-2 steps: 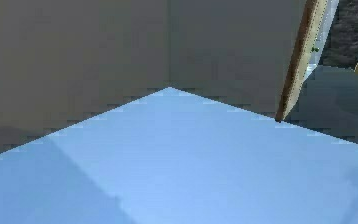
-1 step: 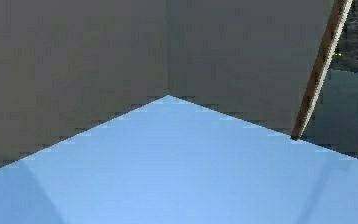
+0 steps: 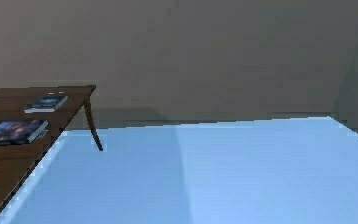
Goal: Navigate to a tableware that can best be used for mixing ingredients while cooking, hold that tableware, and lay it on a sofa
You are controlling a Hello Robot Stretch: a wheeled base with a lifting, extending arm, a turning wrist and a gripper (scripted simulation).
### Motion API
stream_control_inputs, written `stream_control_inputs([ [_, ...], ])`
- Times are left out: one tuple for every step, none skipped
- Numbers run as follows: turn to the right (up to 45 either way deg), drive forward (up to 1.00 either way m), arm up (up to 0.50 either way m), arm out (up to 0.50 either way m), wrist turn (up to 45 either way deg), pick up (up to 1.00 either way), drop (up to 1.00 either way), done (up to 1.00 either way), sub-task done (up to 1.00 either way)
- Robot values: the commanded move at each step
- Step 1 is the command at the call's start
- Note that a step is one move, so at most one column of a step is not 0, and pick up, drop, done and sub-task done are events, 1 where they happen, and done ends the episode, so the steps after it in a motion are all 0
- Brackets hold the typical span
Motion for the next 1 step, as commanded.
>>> stream_control_inputs([
  [-3.0,0.00,0.00,0.00,0.0,0.00,0.00,0.00,0.00],
])
